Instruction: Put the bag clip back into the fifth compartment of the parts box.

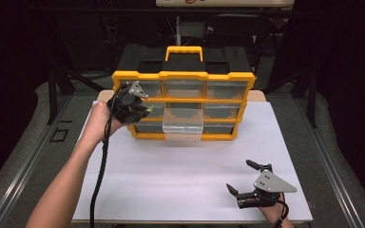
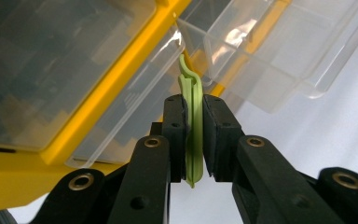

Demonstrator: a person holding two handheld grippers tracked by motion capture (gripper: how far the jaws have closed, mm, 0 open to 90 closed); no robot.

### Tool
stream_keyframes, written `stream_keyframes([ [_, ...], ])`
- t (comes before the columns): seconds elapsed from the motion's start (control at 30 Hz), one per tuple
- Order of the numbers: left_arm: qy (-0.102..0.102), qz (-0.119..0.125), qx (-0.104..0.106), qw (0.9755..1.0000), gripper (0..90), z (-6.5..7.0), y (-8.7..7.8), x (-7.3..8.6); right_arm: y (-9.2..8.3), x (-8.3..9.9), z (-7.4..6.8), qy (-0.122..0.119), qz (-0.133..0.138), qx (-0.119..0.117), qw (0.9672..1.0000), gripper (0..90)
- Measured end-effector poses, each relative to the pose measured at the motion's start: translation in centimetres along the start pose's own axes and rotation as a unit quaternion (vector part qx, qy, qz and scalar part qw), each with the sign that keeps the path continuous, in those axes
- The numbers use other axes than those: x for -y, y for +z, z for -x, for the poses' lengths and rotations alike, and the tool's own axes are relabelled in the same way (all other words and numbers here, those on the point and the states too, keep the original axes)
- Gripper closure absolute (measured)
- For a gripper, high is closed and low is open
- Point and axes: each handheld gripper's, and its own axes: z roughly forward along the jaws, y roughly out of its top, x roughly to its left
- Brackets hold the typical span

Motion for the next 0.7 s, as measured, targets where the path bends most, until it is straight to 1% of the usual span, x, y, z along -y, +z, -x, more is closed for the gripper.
stream_keyframes([
  [0.27, 0.012, 0.000, 0.000, 0.9999, 80.4, 0.0, -0.5, -1.2, 0.0, 0.0, 0.0, 0.000, 0.000, -0.001, 1.0000, 0.4],
  [0.3, 0.010, 0.002, -0.001, 1.0000, 80.3, 0.0, -0.6, -1.4, 0.0, 0.0, 0.0, -0.001, 0.001, -0.001, 1.0000, 0.4],
  [0.47, 0.019, 0.004, -0.002, 0.9998, 80.4, 0.2, -1.0, -2.1, 0.0, 0.0, 0.0, -0.001, 0.001, -0.001, 1.0000, 0.4],
  [0.7, 0.027, 0.007, 0.001, 0.9996, 80.4, 0.3, -1.1, -3.0, 0.0, 0.0, 0.0, 0.001, 0.000, -0.001, 1.0000, 0.4],
])
